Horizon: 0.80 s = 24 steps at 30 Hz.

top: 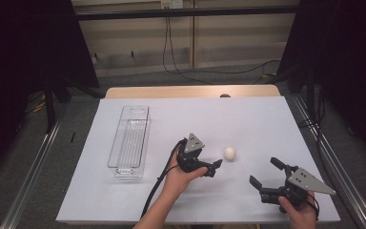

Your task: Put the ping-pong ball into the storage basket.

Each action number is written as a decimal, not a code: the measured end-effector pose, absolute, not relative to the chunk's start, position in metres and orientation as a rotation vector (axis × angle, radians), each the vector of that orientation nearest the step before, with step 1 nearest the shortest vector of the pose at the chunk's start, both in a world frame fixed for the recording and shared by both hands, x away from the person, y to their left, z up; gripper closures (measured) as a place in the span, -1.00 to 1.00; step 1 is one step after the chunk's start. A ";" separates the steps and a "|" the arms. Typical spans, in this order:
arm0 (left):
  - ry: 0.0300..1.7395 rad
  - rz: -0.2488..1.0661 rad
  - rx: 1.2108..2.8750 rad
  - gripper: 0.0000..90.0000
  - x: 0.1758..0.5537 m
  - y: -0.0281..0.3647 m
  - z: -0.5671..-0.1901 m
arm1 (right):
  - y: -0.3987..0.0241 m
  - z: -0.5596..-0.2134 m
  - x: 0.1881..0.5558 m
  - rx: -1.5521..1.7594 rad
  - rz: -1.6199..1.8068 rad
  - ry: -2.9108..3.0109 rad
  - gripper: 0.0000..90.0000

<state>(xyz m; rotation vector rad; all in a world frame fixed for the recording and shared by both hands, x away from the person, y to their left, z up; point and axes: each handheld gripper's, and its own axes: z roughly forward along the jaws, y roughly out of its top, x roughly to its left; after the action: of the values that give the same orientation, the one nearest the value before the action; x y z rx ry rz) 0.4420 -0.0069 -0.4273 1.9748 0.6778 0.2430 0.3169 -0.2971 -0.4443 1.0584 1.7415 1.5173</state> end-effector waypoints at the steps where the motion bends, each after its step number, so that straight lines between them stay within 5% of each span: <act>1: 0.683 0.240 1.977 -0.95 0.442 -0.008 -0.427 | -0.297 -0.444 0.317 1.052 1.516 1.743 -0.98; 24: 0.677 0.216 1.993 -0.95 0.448 -0.027 -0.427 | -0.297 -0.444 0.317 1.052 1.517 1.743 -0.97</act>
<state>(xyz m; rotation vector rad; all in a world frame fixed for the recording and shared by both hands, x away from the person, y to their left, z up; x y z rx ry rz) 0.4480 -0.0272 -0.4270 1.9931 0.6768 0.2163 0.3171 -0.2971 -0.4439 1.0516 1.7425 1.5173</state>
